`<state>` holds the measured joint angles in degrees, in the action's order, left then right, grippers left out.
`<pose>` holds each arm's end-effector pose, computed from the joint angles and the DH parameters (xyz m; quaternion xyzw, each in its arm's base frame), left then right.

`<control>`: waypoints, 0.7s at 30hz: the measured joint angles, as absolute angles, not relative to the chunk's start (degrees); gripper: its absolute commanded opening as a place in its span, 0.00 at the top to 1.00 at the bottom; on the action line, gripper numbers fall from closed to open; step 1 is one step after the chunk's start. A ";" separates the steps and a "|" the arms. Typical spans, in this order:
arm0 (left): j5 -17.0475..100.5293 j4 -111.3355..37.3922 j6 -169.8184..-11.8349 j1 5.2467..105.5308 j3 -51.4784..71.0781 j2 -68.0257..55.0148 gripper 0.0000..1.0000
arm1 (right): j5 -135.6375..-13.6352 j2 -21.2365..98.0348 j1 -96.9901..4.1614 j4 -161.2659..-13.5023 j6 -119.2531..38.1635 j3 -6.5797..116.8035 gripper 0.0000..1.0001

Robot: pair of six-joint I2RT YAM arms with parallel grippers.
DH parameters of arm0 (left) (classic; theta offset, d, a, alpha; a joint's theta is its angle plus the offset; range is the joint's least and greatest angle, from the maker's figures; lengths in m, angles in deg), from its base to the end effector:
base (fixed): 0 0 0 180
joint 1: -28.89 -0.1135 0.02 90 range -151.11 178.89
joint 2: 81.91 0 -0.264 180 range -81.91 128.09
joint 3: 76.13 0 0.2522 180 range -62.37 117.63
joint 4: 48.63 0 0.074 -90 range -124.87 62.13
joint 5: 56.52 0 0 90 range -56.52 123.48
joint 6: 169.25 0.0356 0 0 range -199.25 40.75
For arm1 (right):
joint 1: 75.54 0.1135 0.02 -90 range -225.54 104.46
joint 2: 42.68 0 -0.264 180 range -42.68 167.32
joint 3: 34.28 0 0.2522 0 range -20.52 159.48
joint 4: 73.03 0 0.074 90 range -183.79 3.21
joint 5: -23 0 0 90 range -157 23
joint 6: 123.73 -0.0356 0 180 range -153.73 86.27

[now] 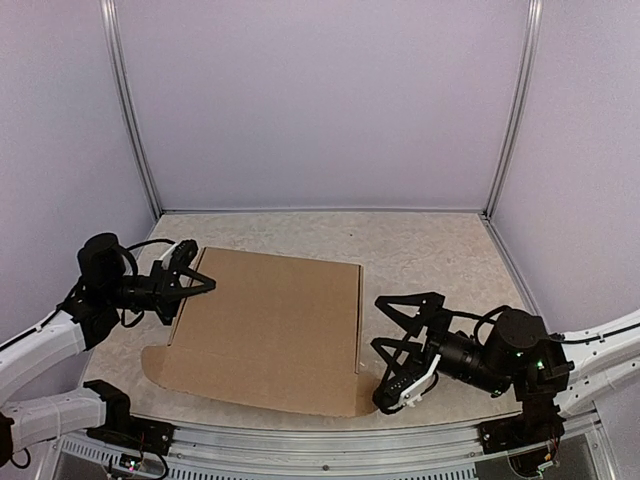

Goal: Fold the paper box

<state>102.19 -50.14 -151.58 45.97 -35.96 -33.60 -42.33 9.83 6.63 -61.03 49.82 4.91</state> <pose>0.1627 -0.0847 0.2649 0.0466 0.7203 -0.6857 0.0937 0.0435 0.2071 0.2624 -0.6747 0.2350 -0.1610 0.6809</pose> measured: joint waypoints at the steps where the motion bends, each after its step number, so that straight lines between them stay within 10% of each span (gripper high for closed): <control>1: 102.23 -48.91 -150.82 45.95 -35.96 -33.60 1.00 | -41.11 10.29 8.07 -59.83 51.00 4.91 0.01; 21: 102.93 -36.74 -141.22 48.13 -35.54 -34.69 1.00 | -33.22 19.49 13.58 -48.64 50.67 2.37 0.00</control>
